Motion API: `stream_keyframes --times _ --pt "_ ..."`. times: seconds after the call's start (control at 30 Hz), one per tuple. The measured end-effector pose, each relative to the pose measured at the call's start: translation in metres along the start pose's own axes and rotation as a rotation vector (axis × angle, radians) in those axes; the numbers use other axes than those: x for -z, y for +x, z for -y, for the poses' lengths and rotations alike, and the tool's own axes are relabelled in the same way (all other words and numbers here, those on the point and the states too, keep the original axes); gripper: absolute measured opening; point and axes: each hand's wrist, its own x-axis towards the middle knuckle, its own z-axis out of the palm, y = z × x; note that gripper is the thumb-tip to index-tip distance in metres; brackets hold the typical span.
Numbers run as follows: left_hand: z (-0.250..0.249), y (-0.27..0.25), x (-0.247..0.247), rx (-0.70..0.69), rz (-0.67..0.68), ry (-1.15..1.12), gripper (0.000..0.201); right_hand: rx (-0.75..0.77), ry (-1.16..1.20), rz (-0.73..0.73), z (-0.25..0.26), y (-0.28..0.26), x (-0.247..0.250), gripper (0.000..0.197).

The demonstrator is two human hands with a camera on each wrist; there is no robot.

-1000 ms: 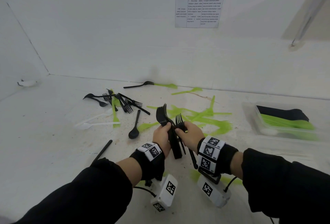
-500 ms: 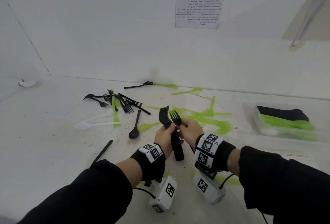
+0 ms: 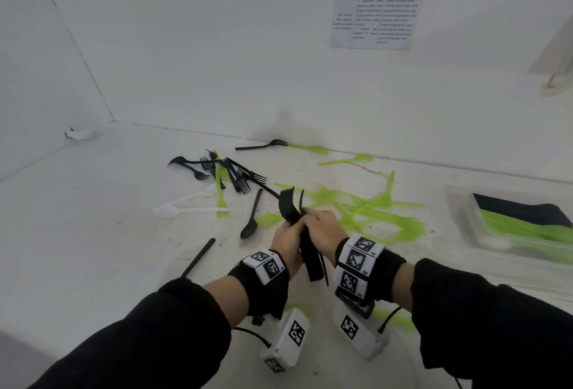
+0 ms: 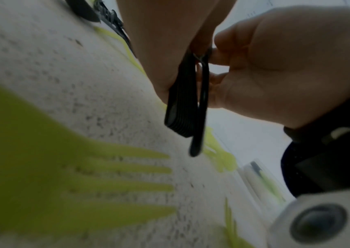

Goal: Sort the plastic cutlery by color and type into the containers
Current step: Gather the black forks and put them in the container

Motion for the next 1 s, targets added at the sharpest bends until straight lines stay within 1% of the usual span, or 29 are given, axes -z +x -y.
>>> stream_keyframes --times 0.1,0.17,0.23,0.33,0.4,0.47,0.57,0.67,0.7,0.77,0.83,0.87,0.93,0.97,1.0 --pt "-0.007 0.0 0.007 0.001 0.001 -0.042 0.028 0.012 -0.057 -0.01 0.004 0.005 -0.007 0.028" --pt "-0.013 0.002 0.015 0.006 0.005 -0.047 0.031 -0.012 -0.019 -0.043 0.008 0.01 -0.01 0.029" --pt "-0.02 0.003 0.026 0.02 0.002 -0.035 0.033 -0.025 0.057 -0.062 0.014 0.013 -0.018 0.023" --pt "-0.033 0.002 0.046 0.043 -0.019 -0.068 0.035 0.026 0.017 -0.047 0.022 0.022 -0.039 0.011" --pt "-0.044 -0.002 0.06 0.016 -0.017 -0.075 0.034 0.047 -0.014 0.003 0.03 0.026 -0.053 0.013" --pt "-0.055 -0.006 0.077 -0.027 -0.063 -0.063 0.028 0.089 -0.029 0.086 0.041 0.031 -0.066 0.018" --pt "-0.074 -0.014 0.106 -0.075 -0.114 -0.04 0.02 0.168 -0.011 0.191 0.061 0.034 -0.084 0.019" --pt "-0.098 -0.025 0.132 -0.078 -0.109 0.037 0.013 0.232 0.005 0.205 0.079 0.04 -0.107 0.017" --pt "-0.104 -0.028 0.139 -0.087 -0.099 0.062 0.013 0.237 0.018 0.213 0.084 0.044 -0.115 0.016" --pt "-0.115 -0.031 0.151 -0.1 -0.082 0.093 0.015 0.225 0.064 0.285 0.093 0.046 -0.129 0.015" --pt "-0.12 -0.033 0.161 -0.101 -0.09 0.089 0.017 0.236 0.101 0.33 0.102 0.048 -0.141 0.016" --pt "-0.122 -0.033 0.165 -0.1 -0.108 0.078 0.017 0.241 0.086 0.307 0.104 0.048 -0.146 0.018" --pt "-0.125 -0.031 0.174 -0.108 -0.184 0.049 0.017 0.232 -0.044 0.21 0.106 0.043 -0.15 0.023" --pt "-0.127 -0.029 0.181 -0.114 -0.236 0.027 0.016 0.269 -0.165 0.206 0.102 0.04 -0.15 0.023" --pt "-0.13 -0.027 0.186 -0.124 -0.28 0.006 0.014 0.372 -0.357 0.275 0.096 0.037 -0.149 0.022"
